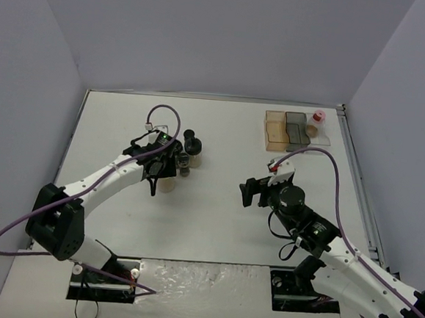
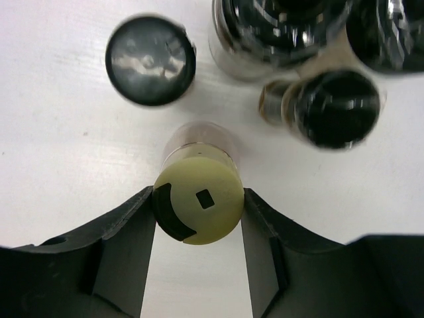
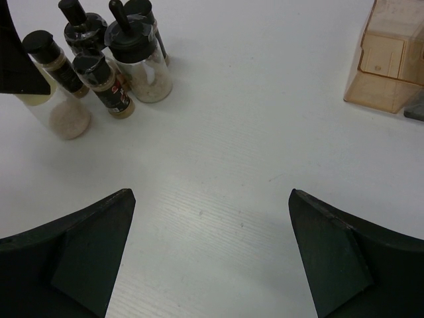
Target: Organize the condiment bottles
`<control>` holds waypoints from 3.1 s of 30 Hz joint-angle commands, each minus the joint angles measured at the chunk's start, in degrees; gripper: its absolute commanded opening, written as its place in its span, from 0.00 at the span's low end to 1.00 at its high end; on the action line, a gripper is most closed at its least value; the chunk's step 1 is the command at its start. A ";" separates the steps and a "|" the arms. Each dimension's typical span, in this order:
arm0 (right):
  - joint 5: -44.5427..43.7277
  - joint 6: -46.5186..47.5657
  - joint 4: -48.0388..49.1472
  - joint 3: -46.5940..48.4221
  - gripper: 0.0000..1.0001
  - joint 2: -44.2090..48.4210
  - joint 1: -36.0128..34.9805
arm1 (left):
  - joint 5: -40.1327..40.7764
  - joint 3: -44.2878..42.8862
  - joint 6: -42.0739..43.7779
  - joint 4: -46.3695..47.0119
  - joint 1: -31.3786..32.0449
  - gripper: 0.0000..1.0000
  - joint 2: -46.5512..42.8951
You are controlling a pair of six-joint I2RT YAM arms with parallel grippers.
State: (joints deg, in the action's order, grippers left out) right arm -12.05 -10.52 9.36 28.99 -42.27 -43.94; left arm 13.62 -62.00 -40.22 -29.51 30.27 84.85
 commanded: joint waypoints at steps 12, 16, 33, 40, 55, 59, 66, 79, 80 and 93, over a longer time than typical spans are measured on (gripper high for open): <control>-10.54 -2.66 -3.52 5.70 0.98 6.41 -0.14 | -6.59 -10.85 6.85 3.59 21.73 0.24 3.28; -13.14 -4.50 -5.97 6.32 0.98 8.51 -0.18 | -7.32 -20.68 10.17 5.49 22.82 0.24 11.53; -17.48 -7.17 -12.03 6.55 0.98 12.29 -0.18 | -7.08 -37.93 15.05 0.63 22.73 0.54 29.14; -15.99 -6.18 -11.68 8.34 0.98 8.54 -0.14 | -6.25 -38.67 15.73 -0.19 21.50 0.97 23.55; -3.55 3.34 1.90 14.45 1.00 -19.85 1.06 | 3.51 -22.68 17.97 -3.08 2.25 0.97 -13.42; 3.13 3.49 5.31 17.78 1.00 -28.99 6.23 | 3.53 -14.28 19.92 -4.15 -5.65 0.97 -20.50; 7.33 6.09 8.87 22.18 0.99 -39.78 8.41 | 7.00 -2.23 21.64 -0.48 -13.62 0.97 -30.10; 9.93 5.84 11.23 18.42 0.81 -43.45 8.35 | 12.36 2.41 23.78 0.72 -14.36 0.97 -30.79; 9.75 5.80 11.28 18.01 0.80 -43.18 8.35 | 12.13 2.41 23.78 0.63 -14.36 0.97 -30.61; 6.43 6.88 9.92 16.14 0.35 -38.02 11.21 | 11.35 2.49 23.61 0.51 -14.85 0.97 -30.01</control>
State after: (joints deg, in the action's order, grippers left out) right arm -2.60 -4.28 16.88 44.06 -85.97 -35.04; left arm 24.27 -57.52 -17.10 -32.05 15.99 54.81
